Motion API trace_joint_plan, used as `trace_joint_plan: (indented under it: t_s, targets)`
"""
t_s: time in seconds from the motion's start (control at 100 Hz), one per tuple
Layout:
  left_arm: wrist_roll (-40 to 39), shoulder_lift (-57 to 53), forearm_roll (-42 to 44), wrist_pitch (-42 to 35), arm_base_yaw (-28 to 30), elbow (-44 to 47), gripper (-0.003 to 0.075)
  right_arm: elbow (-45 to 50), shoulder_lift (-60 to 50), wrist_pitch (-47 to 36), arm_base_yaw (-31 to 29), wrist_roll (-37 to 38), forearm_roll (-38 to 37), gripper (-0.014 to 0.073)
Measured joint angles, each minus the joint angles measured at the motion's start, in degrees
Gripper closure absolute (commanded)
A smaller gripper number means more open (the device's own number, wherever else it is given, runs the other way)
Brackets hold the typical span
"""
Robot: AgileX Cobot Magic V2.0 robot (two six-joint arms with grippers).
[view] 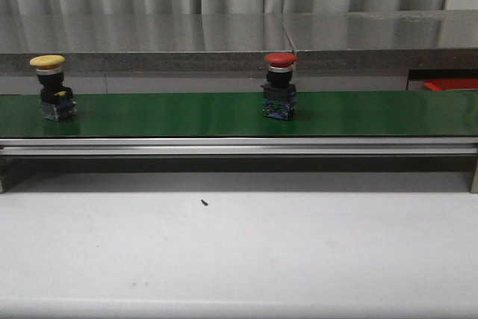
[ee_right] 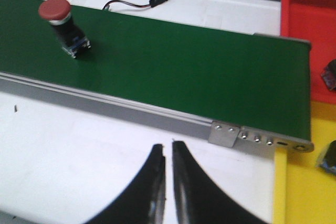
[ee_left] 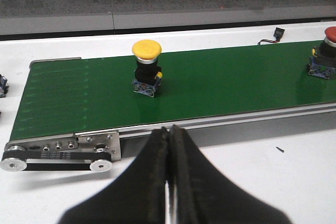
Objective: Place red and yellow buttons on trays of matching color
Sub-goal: 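Grasp the red button at the belt's far end with the right gripper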
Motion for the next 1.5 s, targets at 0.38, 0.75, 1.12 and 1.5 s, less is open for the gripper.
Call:
trace_joint_plan:
  t_s: [0.38,0.75,1.12,1.5]
  targets:
    - [0.0,0.0,0.0,-0.1,0.0,0.0,0.0739,-2.4,6.3,4.1,0.5,-0.9,1.3,-0.0003]
    - [0.0,0.0,0.0,-0.1,0.0,0.0,0.0739,-15.2,28.6,-1.4,8.9,-4.5,1.4,-0.0003]
    - [0.0,0.0,0.0,-0.1,0.0,0.0,0.0739,-30.9,49.1,-2.1,14.7,-5.6,1.4,-0.0003]
    - [0.0,0.0,0.0,-0.1,0.0,0.0,0.0739,-37.2,57.3,-2.6,14.7,-5.7,-0.6,0.0463]
